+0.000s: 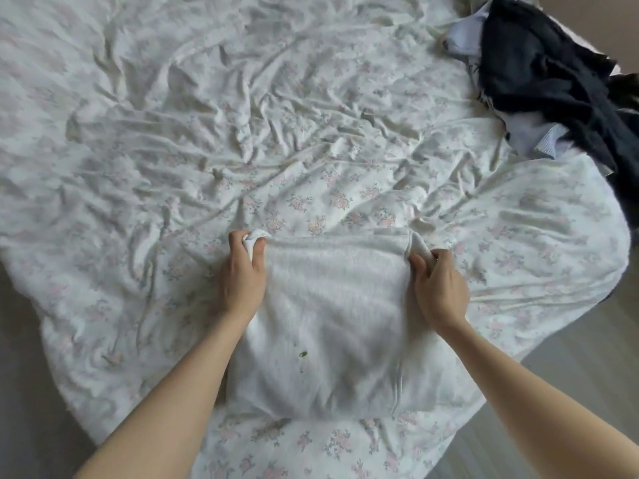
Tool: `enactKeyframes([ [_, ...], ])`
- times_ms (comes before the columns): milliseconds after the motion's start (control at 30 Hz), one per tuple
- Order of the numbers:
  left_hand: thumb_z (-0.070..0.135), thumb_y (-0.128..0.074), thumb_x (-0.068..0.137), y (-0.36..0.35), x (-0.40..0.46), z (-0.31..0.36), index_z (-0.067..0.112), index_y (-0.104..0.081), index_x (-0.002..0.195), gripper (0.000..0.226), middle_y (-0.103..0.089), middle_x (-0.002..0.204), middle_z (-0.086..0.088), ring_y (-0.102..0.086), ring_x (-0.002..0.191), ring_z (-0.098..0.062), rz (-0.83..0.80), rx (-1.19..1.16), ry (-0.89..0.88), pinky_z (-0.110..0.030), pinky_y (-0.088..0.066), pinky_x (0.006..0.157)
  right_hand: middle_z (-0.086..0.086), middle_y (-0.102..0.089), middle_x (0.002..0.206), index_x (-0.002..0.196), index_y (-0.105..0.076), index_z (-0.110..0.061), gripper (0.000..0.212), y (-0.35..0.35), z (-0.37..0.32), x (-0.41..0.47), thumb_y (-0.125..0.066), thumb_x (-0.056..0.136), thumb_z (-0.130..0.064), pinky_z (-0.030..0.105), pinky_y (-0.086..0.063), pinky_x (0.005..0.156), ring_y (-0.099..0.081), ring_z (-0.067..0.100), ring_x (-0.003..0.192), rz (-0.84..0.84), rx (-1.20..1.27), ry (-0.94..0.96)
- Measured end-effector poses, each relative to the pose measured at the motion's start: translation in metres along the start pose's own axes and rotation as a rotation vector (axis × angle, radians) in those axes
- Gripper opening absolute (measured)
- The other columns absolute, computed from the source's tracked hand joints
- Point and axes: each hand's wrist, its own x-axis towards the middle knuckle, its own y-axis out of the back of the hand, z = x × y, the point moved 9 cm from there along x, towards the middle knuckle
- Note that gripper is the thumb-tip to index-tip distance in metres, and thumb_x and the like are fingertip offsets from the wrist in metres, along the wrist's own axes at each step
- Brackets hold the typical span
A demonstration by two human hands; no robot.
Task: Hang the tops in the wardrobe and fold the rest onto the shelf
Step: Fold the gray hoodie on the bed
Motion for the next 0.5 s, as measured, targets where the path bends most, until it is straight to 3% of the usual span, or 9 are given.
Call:
enactKeyframes([
  [67,0.029,-0.047,0.098,-0.005,0.003,-0.006,0.007,-0.045,0.119,0.031,-0.06,0.105,-0.015,-0.056,0.091,-0.034,-0.014,0.093,0.068,-0.035,-0.035,0.067,0.013,-0.059,0.106,0.108,-0.046,-0.011,0.022,0.0,-0.001,0.005,-0.042,0.097,-0.03,0.036,-0.032,0.066,-0.056,0.033,0.089,-0.012,-0.087,0.008],
  [133,0.024,-0.05,0.096,0.001,0.002,-0.008,0.007,-0.044,0.13,0.038,-0.051,0.126,-0.017,-0.048,0.113,-0.036,0.021,0.189,0.092,-0.043,-0.037,0.086,0.012,-0.048,0.123,0.122,-0.047,-0.014,0.029,0.002,-0.012,0.006,-0.047,0.093,-0.019,0.041,-0.034,0.084,-0.048,0.032,0.11,-0.008,-0.167,0.068],
  [200,0.018,-0.051,0.093,0.008,-0.012,0.01,0.007,-0.043,0.135,0.045,-0.045,0.137,-0.017,-0.04,0.127,-0.038,0.087,0.323,-0.09,-0.052,-0.031,0.098,0.012,-0.044,0.133,0.13,-0.046,-0.017,0.041,0.01,-0.036,-0.012,-0.051,0.09,-0.016,0.048,-0.026,0.102,-0.041,0.031,0.122,0.058,-0.188,0.235],
  [267,0.02,-0.046,0.092,0.0,-0.051,0.031,0.01,-0.043,0.138,0.048,-0.04,0.145,-0.014,-0.031,0.137,-0.035,0.069,0.383,-0.358,-0.055,-0.022,0.108,0.013,-0.047,0.136,0.133,-0.045,-0.018,0.045,0.004,-0.063,-0.055,-0.047,0.089,-0.012,0.058,-0.019,0.109,-0.042,0.031,0.128,0.084,-0.184,0.49],
  [333,0.027,-0.039,0.092,-0.024,-0.093,0.039,0.017,-0.042,0.141,0.05,-0.036,0.15,-0.01,-0.024,0.142,-0.031,-0.083,0.425,-0.528,-0.057,-0.016,0.112,0.012,-0.047,0.14,0.136,-0.043,-0.021,0.049,-0.021,-0.075,-0.103,-0.041,0.087,-0.018,0.063,-0.017,0.109,-0.041,0.032,0.132,-0.001,-0.21,0.658],
  [400,0.035,-0.034,0.091,-0.05,-0.111,0.023,0.025,-0.042,0.142,0.052,-0.034,0.152,-0.008,-0.025,0.142,-0.032,-0.255,0.543,-0.53,-0.062,-0.016,0.111,0.01,-0.043,0.145,0.139,-0.043,-0.026,0.05,-0.05,-0.069,-0.125,-0.037,0.089,-0.03,0.067,-0.019,0.106,-0.038,0.033,0.135,-0.162,-0.289,0.685],
  [433,0.041,-0.03,0.092,-0.057,-0.108,0.008,0.029,-0.035,0.145,0.055,-0.029,0.154,-0.007,-0.021,0.143,-0.031,-0.32,0.608,-0.473,-0.062,-0.013,0.111,0.008,-0.036,0.15,0.142,-0.04,-0.031,0.051,-0.063,-0.061,-0.124,-0.033,0.091,-0.036,0.068,-0.017,0.105,-0.032,0.033,0.138,-0.236,-0.347,0.667],
  [500,0.051,-0.02,0.095,-0.067,-0.089,-0.025,0.038,-0.004,0.148,0.057,-0.004,0.16,0.0,0.003,0.147,-0.026,-0.377,0.704,-0.353,-0.059,0.001,0.114,-0.002,-0.01,0.158,0.147,-0.018,-0.042,0.054,-0.08,-0.041,-0.108,-0.02,0.093,-0.047,0.066,0.0,0.109,-0.007,0.029,0.146,-0.325,-0.446,0.634],
])
